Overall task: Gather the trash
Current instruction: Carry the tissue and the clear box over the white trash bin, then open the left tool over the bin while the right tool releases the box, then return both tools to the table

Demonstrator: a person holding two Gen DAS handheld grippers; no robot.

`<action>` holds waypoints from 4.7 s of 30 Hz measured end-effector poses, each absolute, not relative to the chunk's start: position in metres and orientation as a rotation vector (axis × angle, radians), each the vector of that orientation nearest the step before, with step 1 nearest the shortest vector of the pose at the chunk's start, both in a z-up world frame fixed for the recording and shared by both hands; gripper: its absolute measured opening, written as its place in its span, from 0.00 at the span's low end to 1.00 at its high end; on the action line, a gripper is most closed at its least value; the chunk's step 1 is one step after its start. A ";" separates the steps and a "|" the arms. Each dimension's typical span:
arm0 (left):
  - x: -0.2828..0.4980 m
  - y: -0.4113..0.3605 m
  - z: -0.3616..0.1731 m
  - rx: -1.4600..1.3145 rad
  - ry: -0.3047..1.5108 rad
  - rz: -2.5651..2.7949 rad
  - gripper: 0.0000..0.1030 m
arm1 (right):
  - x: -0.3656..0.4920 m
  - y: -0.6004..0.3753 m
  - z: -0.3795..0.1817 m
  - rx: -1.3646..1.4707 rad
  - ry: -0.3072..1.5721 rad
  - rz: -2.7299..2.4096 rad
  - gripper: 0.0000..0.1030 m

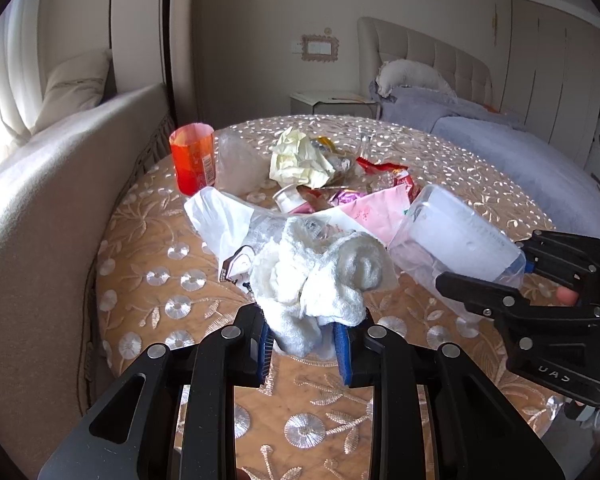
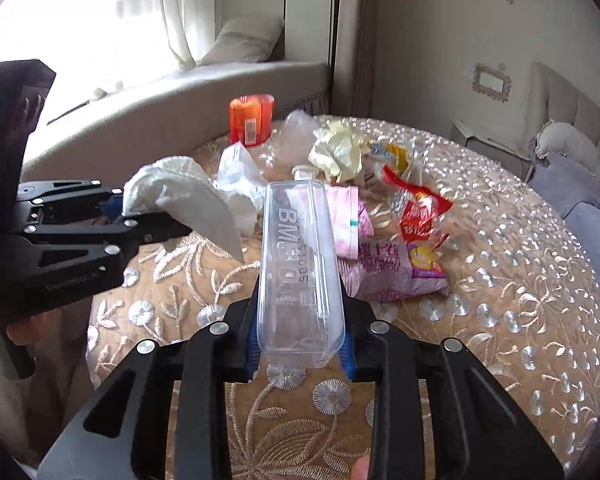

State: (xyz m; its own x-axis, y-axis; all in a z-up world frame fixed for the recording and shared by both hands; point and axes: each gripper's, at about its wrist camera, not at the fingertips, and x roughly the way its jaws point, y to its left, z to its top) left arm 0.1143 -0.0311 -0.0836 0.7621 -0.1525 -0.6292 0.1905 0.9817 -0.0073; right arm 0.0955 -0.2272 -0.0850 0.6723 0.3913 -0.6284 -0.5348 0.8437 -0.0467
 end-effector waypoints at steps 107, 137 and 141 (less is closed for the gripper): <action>-0.006 -0.467 -0.149 0.581 0.722 -1.040 0.95 | -0.052 -0.591 -0.114 0.206 0.666 -0.363 0.96; 0.076 -0.194 -0.081 0.293 0.583 -0.469 0.95 | 0.031 -0.377 -0.037 -0.051 0.492 0.107 0.96; 0.097 -0.143 -0.080 0.245 0.582 -0.349 0.95 | 0.045 -0.352 -0.038 -0.078 0.500 0.159 0.96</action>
